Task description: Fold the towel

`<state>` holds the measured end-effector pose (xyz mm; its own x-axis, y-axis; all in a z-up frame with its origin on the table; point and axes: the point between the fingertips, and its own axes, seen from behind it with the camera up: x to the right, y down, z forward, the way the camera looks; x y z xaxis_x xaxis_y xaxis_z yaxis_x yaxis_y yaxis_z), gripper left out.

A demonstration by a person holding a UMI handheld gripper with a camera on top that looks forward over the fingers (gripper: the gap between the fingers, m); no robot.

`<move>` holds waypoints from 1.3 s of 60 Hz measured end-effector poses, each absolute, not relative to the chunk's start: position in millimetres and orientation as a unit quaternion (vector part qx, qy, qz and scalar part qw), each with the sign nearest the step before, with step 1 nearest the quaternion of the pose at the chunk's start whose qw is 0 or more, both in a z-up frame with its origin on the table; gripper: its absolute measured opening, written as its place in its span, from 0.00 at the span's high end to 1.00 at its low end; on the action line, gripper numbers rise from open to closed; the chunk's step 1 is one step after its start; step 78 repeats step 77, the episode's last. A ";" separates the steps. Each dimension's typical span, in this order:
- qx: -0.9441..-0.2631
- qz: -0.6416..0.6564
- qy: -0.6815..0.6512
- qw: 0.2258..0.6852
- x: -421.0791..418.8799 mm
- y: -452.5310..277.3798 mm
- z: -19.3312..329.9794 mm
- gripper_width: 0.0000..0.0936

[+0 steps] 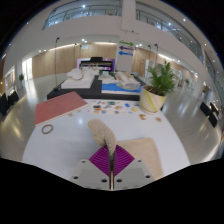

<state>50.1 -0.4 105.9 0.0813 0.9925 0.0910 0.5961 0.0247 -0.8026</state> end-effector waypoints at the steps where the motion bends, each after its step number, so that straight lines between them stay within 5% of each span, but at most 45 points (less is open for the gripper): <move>1: -0.641 0.273 -0.618 0.364 50.4 11.6 108.7 0.97; 18: -0.655 0.221 -0.614 0.380 53.2 146.5 71.6 0.93; 25: -0.664 0.230 -0.599 0.385 69.6 163.4 90.4 0.07; 27: -0.668 0.235 -0.592 0.385 77.3 164.4 101.2 0.14; 31: -0.675 0.241 -0.587 0.376 95.4 163.1 124.2 0.08; 47: -0.710 0.227 -0.577 0.334 259.6 128.1 211.6 0.09; 78: -0.707 0.230 -0.577 0.339 309.0 102.4 226.0 0.08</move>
